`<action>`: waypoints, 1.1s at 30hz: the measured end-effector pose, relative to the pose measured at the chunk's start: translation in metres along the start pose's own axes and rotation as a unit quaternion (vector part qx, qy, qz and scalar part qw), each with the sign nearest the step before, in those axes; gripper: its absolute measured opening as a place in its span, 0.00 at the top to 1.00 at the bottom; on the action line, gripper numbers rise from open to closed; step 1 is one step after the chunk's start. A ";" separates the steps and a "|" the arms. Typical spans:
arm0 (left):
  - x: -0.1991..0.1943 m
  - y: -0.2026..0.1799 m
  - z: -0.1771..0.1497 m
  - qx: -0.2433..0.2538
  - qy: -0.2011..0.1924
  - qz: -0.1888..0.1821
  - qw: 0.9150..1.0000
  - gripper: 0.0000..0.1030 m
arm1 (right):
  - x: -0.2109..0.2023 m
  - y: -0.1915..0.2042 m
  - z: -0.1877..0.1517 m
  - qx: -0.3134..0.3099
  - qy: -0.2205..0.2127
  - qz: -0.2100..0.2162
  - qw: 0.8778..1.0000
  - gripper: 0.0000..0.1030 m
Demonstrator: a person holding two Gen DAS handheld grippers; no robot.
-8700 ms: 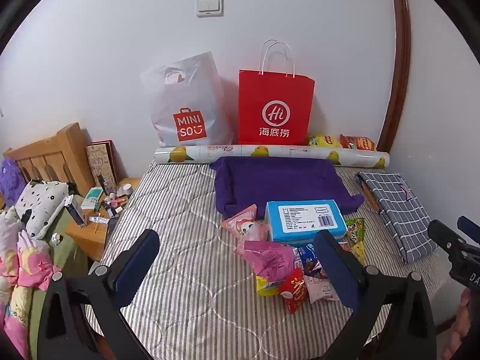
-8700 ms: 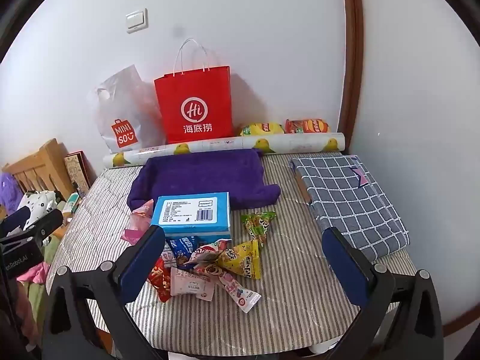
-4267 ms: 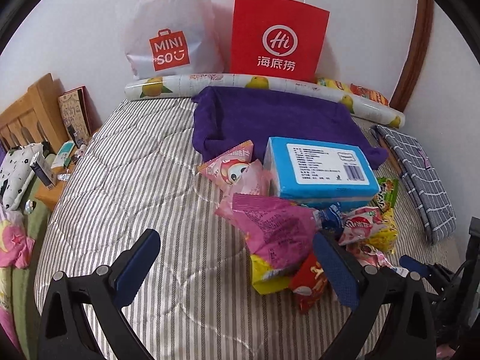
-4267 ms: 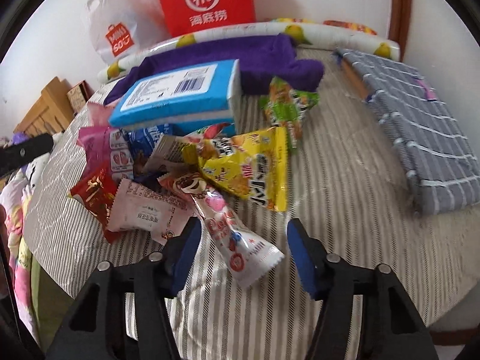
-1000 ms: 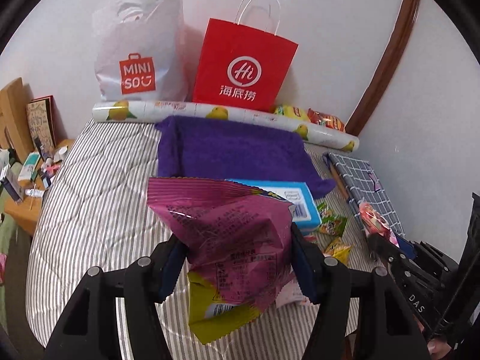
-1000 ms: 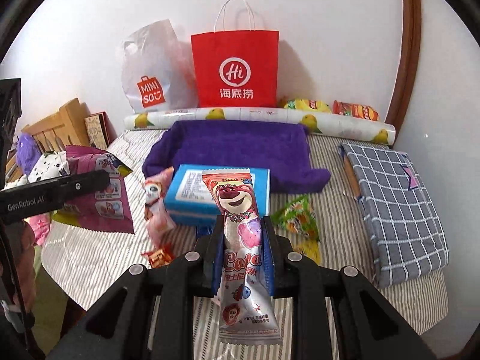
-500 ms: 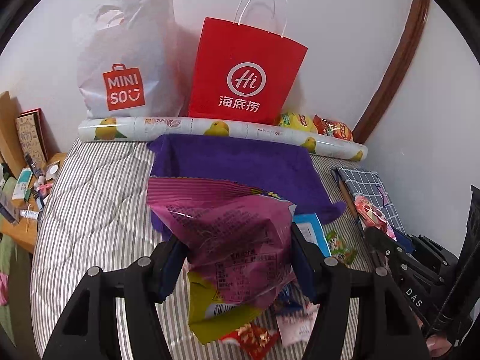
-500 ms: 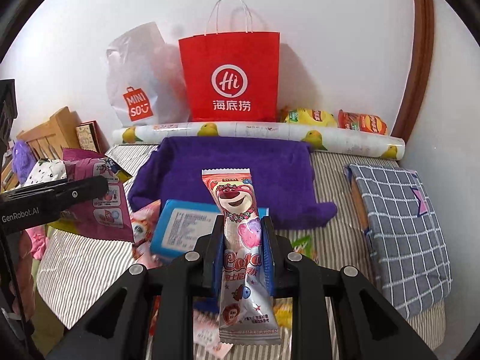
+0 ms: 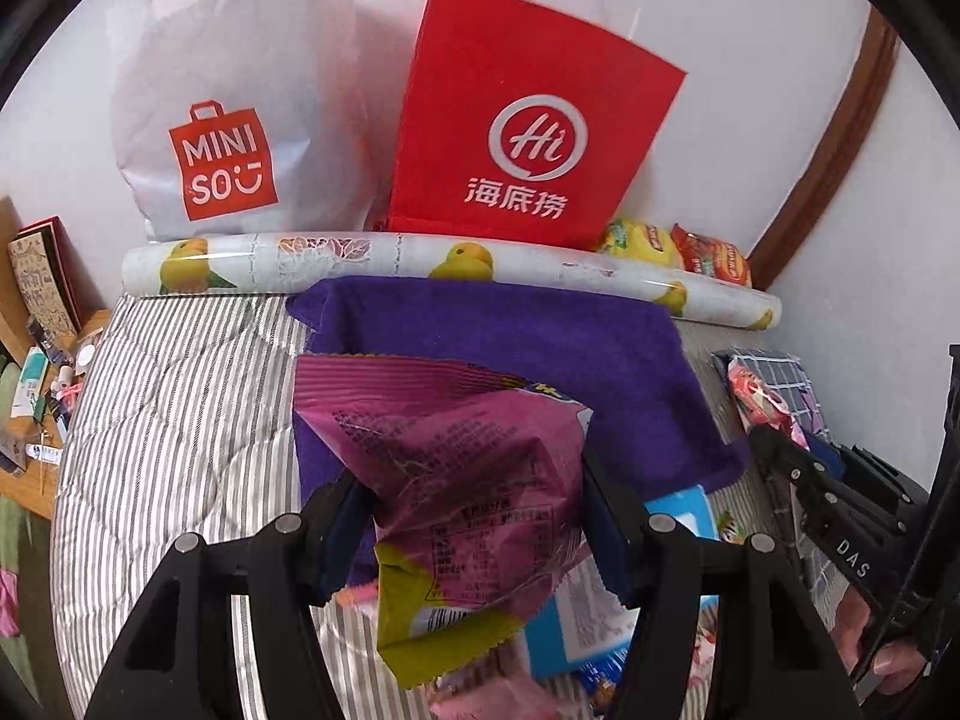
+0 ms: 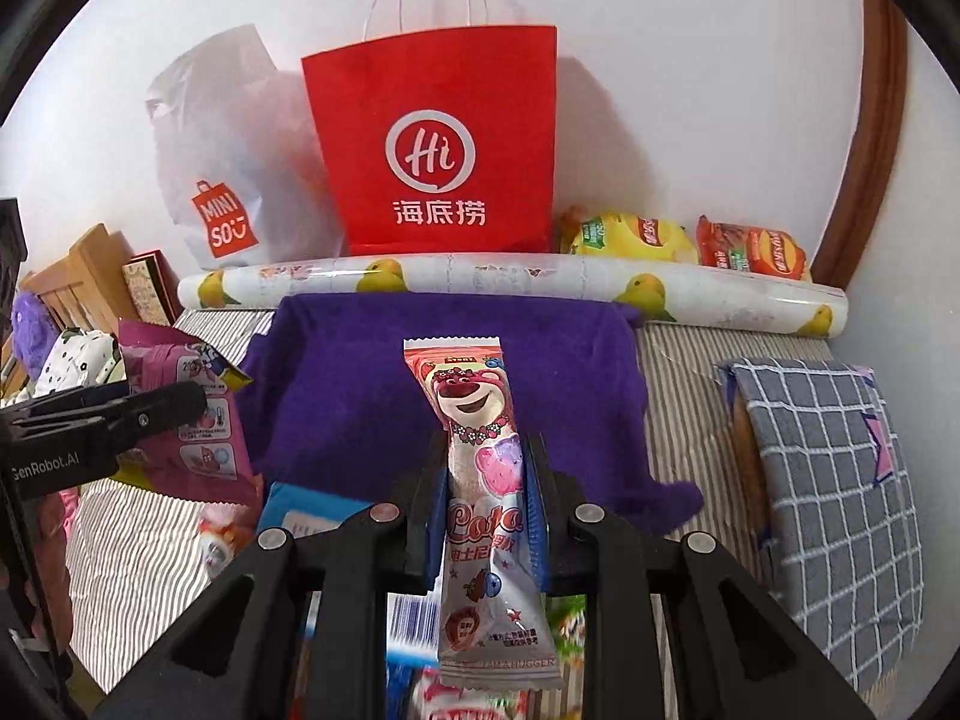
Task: Organize snacks
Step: 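Carry the pink bag with the left tool while the right tool carries the stick toward the purple towel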
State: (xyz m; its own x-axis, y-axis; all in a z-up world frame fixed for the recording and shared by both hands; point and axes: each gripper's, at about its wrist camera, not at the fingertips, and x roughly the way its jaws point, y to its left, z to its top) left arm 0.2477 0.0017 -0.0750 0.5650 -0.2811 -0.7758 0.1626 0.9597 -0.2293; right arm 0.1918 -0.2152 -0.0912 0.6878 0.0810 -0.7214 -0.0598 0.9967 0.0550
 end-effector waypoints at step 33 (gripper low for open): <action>0.137 0.046 0.047 -0.044 0.076 0.016 0.996 0.39 | 0.136 -0.046 0.029 0.021 0.088 -0.015 0.996 0.76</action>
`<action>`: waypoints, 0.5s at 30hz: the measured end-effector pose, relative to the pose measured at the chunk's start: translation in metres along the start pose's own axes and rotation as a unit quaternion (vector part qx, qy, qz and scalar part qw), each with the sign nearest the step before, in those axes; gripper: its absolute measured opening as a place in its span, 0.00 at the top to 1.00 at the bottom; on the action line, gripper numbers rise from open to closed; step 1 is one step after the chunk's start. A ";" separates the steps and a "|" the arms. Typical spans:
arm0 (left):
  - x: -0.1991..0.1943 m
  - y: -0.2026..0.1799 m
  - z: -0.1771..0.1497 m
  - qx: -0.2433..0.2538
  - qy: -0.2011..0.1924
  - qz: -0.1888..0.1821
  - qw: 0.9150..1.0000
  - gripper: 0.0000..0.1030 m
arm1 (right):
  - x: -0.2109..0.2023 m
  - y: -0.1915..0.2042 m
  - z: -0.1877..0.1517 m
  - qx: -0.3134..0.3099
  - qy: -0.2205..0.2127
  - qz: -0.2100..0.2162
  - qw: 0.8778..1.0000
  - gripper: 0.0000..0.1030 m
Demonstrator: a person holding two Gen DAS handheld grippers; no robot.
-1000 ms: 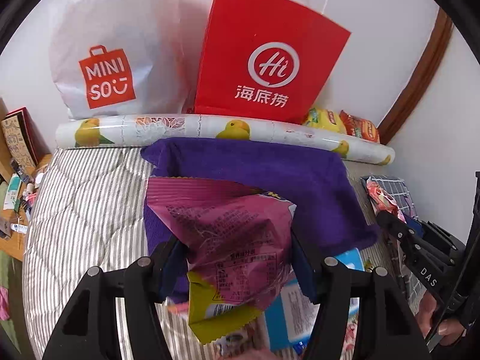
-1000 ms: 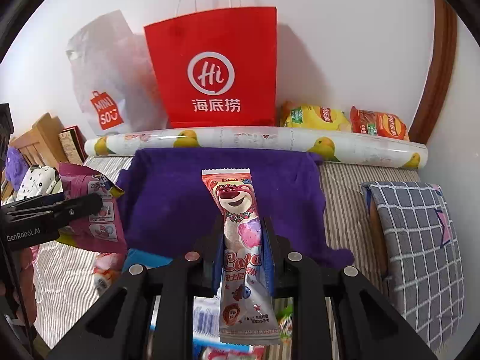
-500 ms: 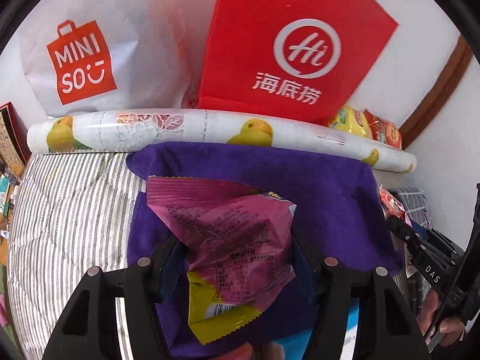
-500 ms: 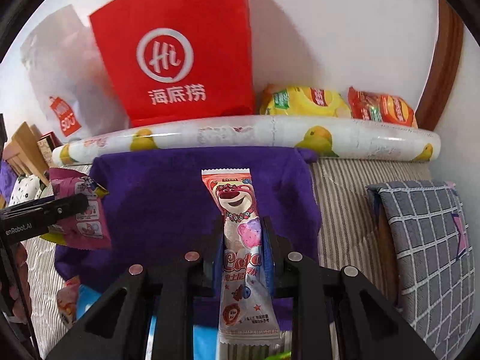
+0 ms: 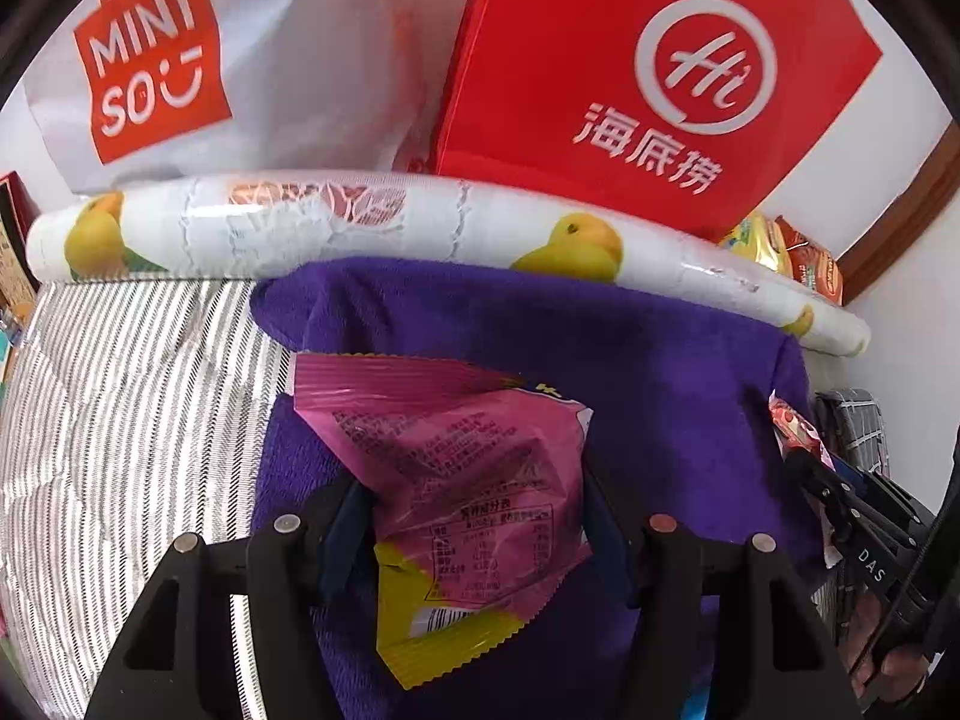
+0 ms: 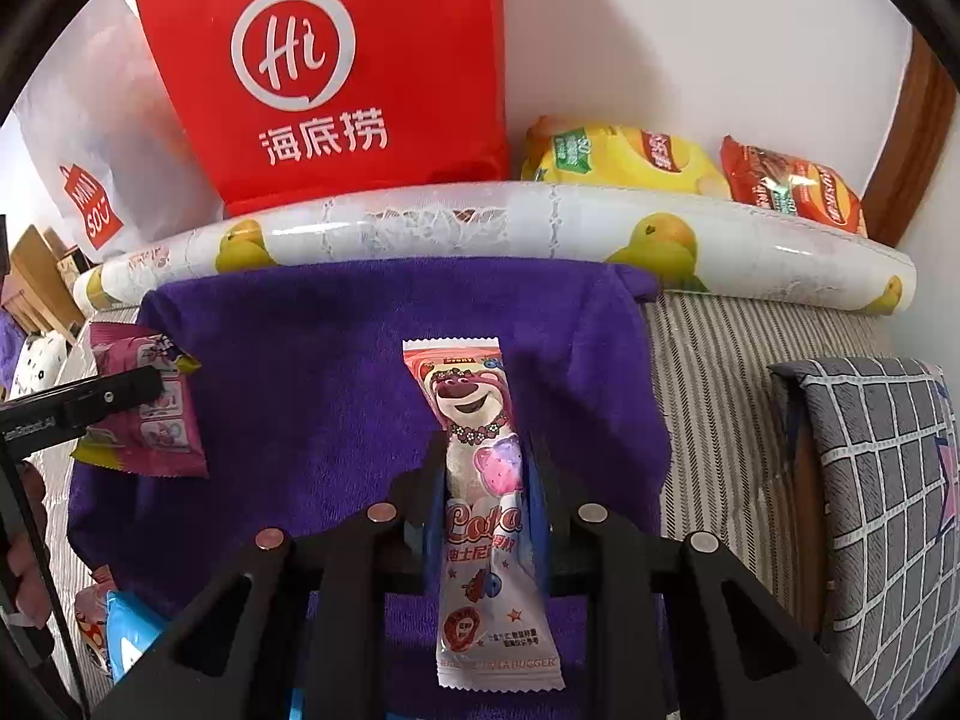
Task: Organize snacks
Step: 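Carry the pink bag with the left tool while the right tool carries the stick toward the purple towel, then open the right tool onto the purple towel while the left tool releases the pink bag there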
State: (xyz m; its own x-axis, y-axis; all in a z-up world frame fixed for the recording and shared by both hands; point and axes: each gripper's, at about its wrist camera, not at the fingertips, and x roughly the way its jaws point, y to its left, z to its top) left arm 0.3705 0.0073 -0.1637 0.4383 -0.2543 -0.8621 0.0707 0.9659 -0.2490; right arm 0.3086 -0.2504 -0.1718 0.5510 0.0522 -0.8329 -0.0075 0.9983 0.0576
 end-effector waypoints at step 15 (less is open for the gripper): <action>-0.005 0.001 -0.001 -0.005 -0.009 -0.023 1.000 0.22 | -0.004 0.011 0.007 -0.016 0.011 -0.026 0.999 0.50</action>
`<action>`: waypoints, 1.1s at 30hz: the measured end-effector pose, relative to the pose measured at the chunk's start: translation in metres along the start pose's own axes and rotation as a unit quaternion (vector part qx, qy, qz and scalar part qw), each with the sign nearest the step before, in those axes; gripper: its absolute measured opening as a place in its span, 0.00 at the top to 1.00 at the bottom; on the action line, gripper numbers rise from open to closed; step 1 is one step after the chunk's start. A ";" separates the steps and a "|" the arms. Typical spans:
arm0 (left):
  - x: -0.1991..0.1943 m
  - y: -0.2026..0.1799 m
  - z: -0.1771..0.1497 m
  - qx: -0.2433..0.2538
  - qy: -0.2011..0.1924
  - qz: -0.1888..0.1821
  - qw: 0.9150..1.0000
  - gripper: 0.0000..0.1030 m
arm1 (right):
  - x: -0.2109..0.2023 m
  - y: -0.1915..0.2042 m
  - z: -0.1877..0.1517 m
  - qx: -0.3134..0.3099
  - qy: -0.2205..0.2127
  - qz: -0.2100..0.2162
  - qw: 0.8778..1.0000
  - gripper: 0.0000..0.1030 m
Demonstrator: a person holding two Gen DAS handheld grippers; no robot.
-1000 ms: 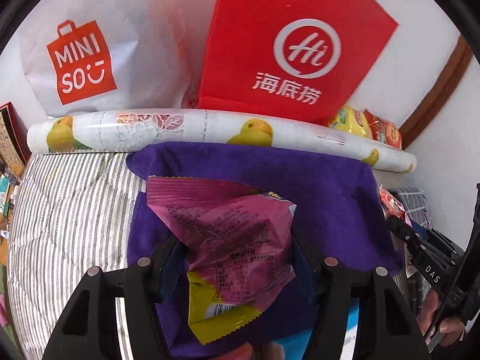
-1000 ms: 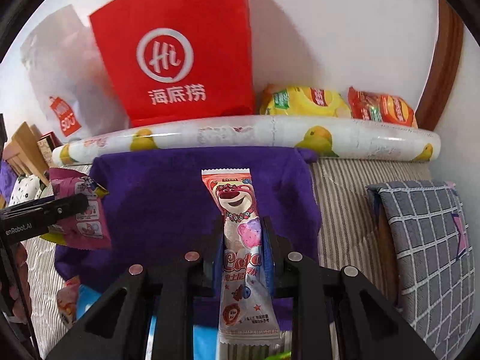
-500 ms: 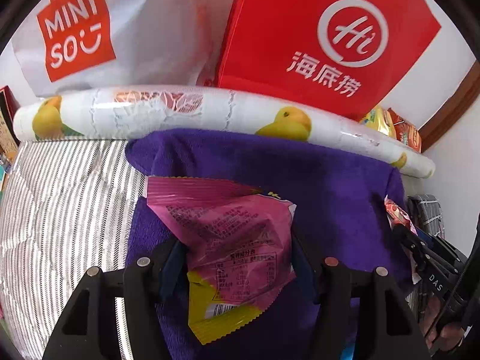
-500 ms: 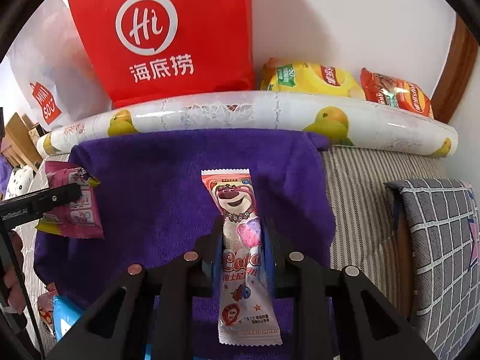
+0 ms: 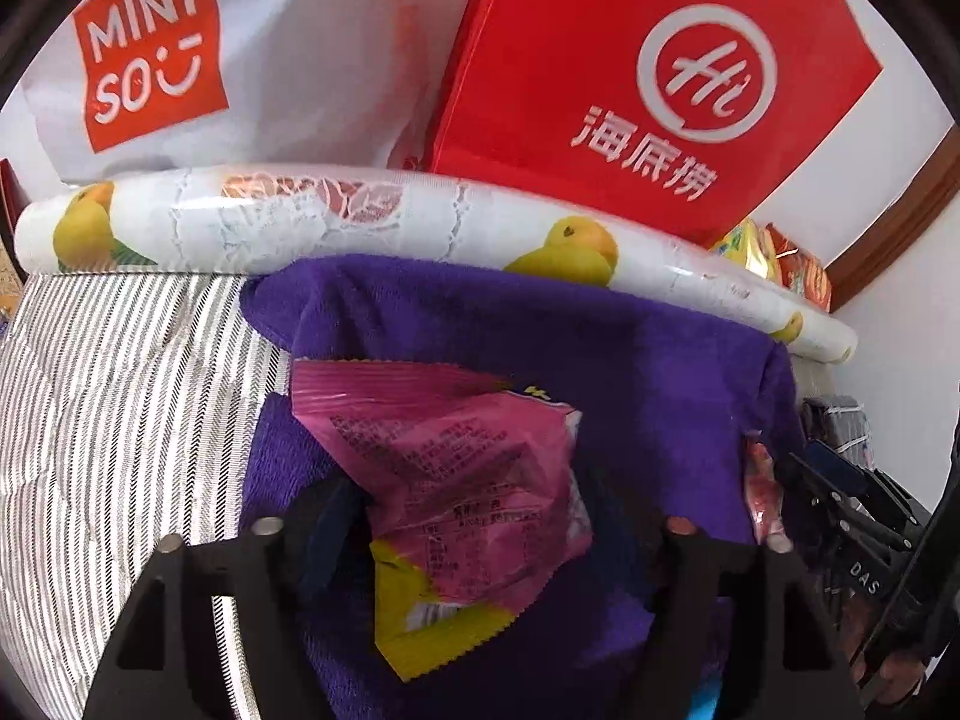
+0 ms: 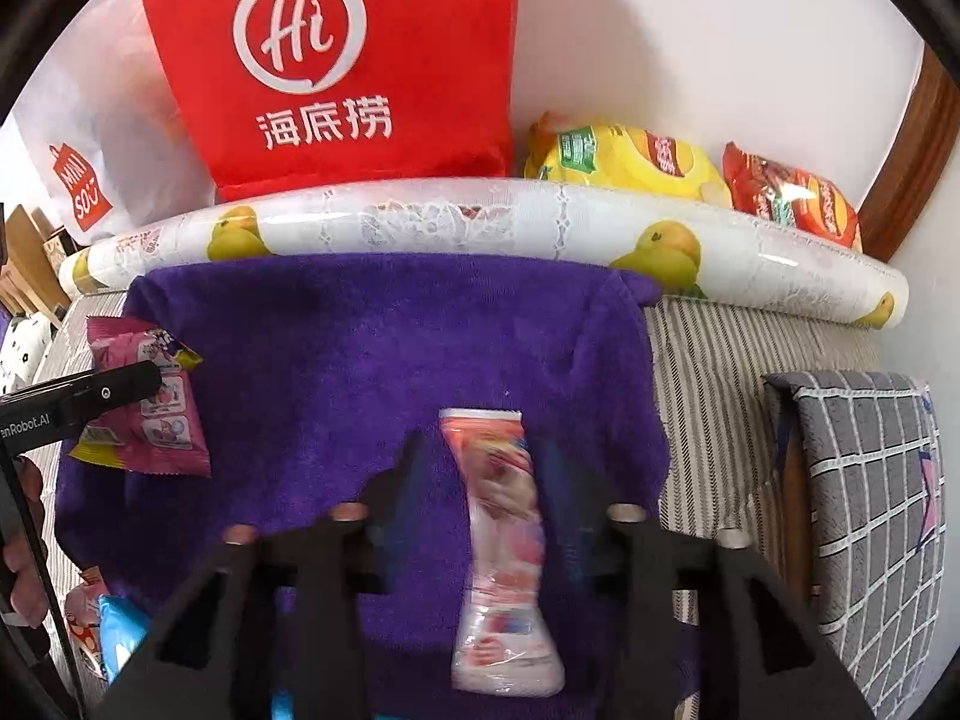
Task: Organize snacks
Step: 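Open the right tool onto the purple towel while the left tool releases the pink bag there, then move both tools back over the remaining snack pile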
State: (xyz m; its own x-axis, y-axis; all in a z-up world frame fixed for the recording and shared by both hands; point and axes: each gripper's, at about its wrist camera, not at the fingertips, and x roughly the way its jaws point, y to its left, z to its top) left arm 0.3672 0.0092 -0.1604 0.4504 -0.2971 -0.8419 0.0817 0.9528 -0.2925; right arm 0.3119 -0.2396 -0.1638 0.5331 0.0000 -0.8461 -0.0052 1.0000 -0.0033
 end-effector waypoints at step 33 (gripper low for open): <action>-0.146 -0.036 -0.130 0.043 -0.064 0.034 0.996 0.19 | -0.173 -0.025 -0.122 0.040 -0.081 -0.036 0.995 0.32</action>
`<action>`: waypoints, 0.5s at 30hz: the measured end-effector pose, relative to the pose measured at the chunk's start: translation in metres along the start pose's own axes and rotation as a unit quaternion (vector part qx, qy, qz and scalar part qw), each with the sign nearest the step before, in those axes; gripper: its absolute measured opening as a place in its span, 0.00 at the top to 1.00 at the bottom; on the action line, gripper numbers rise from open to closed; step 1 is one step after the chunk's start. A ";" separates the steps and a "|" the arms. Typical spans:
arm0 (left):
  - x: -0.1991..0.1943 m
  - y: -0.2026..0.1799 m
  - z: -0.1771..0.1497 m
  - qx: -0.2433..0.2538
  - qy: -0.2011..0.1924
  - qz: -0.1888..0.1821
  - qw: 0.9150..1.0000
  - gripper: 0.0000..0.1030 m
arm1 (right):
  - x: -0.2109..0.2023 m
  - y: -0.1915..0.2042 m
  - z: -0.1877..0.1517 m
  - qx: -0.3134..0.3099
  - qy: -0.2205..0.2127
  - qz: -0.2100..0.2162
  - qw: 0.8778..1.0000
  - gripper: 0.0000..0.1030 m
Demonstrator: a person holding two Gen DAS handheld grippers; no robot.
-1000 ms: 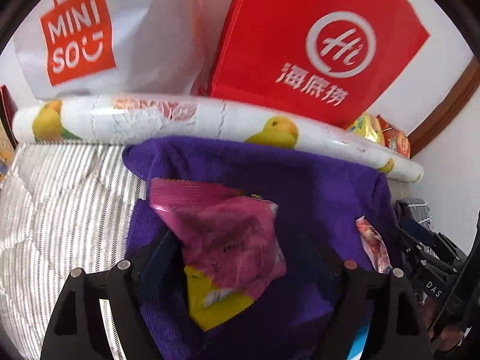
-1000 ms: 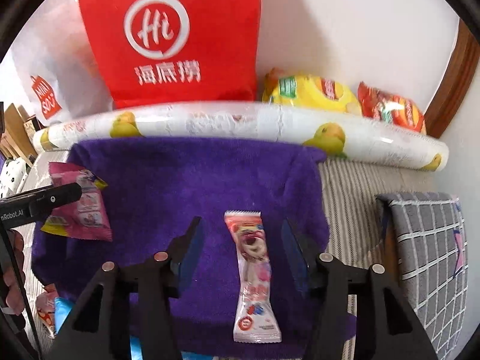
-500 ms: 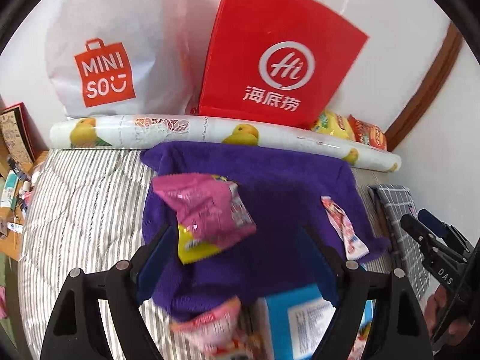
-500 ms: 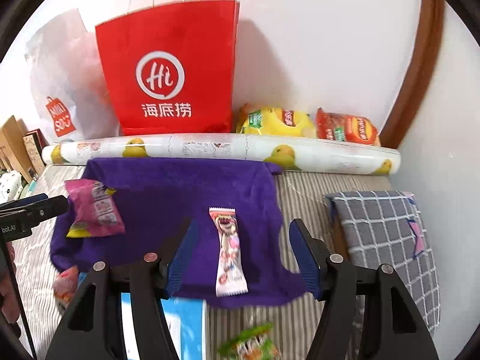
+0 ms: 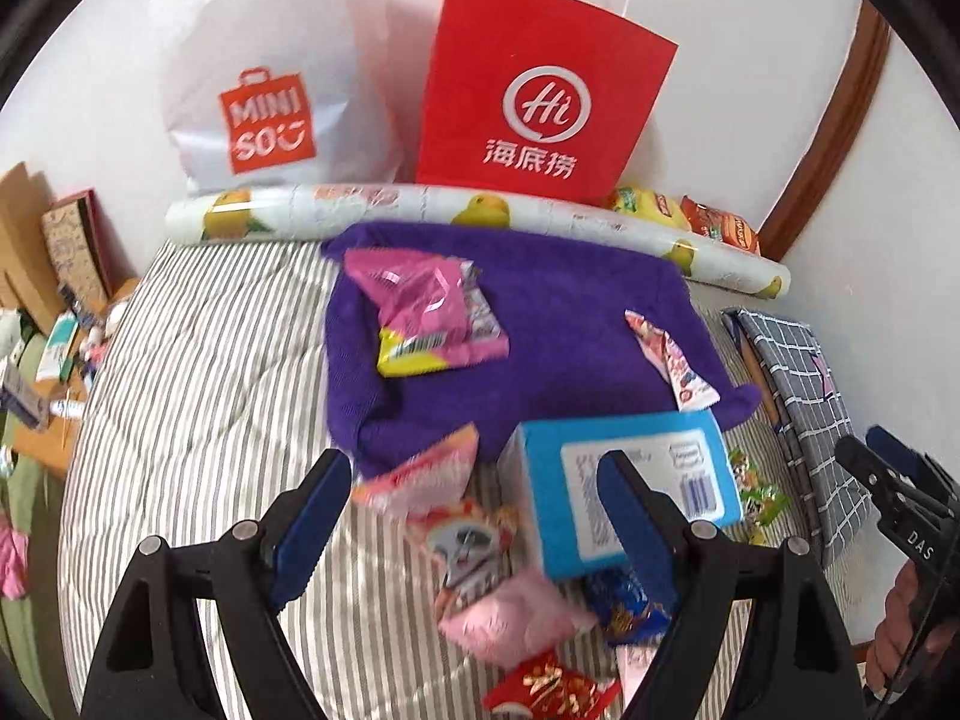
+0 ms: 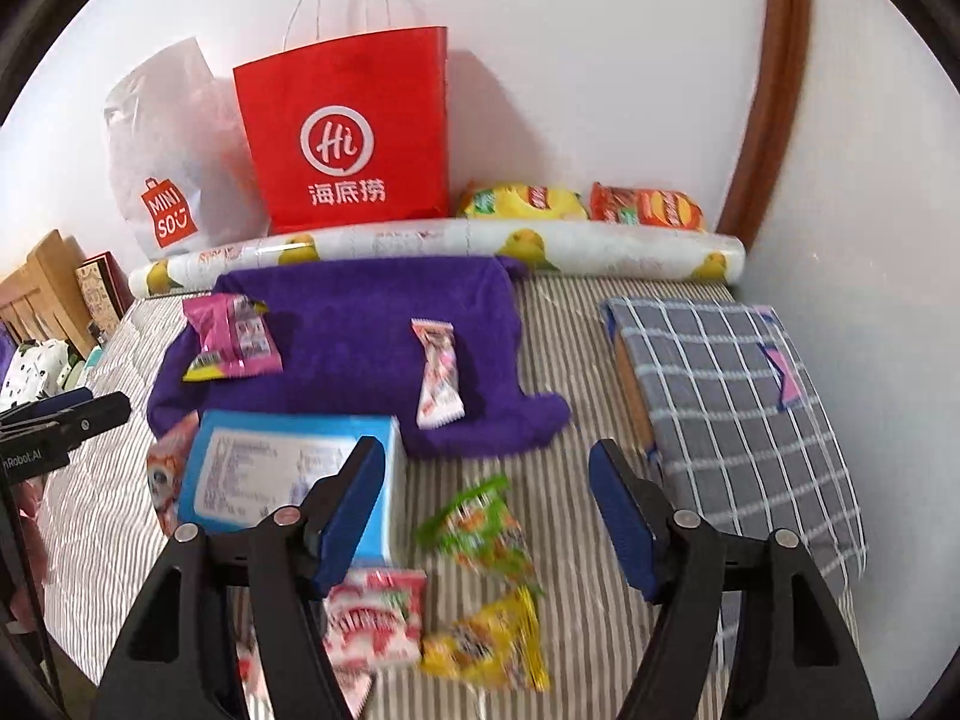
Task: Organize snacks
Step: 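Move both tools back over the remaining snack pile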
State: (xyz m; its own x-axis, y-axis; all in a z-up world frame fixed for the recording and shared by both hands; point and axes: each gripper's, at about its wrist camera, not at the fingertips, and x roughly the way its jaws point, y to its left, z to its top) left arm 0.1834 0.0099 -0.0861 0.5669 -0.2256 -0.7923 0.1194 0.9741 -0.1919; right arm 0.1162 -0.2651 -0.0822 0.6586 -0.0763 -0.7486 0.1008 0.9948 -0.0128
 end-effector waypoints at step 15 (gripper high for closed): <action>-0.010 0.020 -0.035 -0.026 0.002 0.014 1.000 0.20 | 0.022 -0.016 -0.080 0.037 0.063 0.055 0.996 0.31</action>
State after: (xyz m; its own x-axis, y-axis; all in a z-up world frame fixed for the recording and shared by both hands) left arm 0.1519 0.0315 -0.1019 0.5665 -0.1993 -0.7996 0.0619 0.9779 -0.1998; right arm 0.0699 -0.2771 -0.1514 0.5711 0.0467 -0.8195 0.0907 0.9887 0.1196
